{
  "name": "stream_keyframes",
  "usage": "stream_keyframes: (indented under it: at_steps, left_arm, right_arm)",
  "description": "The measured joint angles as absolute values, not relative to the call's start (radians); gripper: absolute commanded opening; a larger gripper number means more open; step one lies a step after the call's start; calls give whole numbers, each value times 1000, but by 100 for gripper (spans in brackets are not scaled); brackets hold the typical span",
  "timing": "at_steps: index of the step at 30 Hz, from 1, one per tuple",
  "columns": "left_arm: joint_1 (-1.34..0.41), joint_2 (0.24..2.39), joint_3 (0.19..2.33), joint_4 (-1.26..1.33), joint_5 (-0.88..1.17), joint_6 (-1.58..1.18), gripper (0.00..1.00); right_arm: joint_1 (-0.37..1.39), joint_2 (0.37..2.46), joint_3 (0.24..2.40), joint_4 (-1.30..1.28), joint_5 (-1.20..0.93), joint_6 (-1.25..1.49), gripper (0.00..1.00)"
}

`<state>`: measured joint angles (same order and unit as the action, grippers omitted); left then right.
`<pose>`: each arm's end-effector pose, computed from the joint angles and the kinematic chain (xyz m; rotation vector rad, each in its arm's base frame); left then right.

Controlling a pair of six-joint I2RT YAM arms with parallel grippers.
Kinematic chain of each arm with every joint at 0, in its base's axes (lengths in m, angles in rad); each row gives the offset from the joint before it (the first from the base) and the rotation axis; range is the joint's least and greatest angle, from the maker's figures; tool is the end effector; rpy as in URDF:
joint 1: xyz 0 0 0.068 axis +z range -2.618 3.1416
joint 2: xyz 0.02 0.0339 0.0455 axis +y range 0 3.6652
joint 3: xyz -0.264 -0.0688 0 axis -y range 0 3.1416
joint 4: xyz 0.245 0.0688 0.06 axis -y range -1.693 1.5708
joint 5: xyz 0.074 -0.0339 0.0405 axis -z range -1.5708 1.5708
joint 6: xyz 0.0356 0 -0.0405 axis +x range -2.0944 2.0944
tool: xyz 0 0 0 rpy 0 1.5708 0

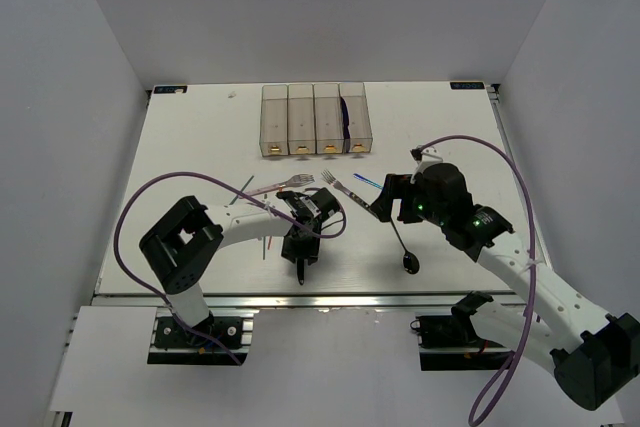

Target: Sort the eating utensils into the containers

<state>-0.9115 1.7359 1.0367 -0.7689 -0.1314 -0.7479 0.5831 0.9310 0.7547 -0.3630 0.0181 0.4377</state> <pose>0.1879 -0.2348 0.1534 0.2331 2.9663 0.0194 0.1741 0.1141 0.2851 -0.1463 2.1614 0.5829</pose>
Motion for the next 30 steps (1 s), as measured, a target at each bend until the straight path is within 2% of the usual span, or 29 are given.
stream_keyframes:
  at_steps: [3,6,9,10,21,30]
  left_arm:
    - [-912,1736,1036,-754,-142,-754,44]
    - [-912,1728,1026,-741,-152,-762,32]
    - [-912,1715,1006,-725,-162,-770,4]
    - [-912,1710,997,-717,-163,-772,0]
    - [-933,1672,970,-687,-199,-759,0]
    - [-936,1605,980,-793,-282,-740,0]
  right_arm:
    - [583,929,754,-362,2,438,89]
    - [583,928,752,-362,-4,438,89]
    - [583,920,742,-357,-7,438,89]
    - [583,916,739,-357,-8,439,89]
    - [583,881,738,-334,-58,441,89]
    - [584,869,738,-318,-65,442,89]
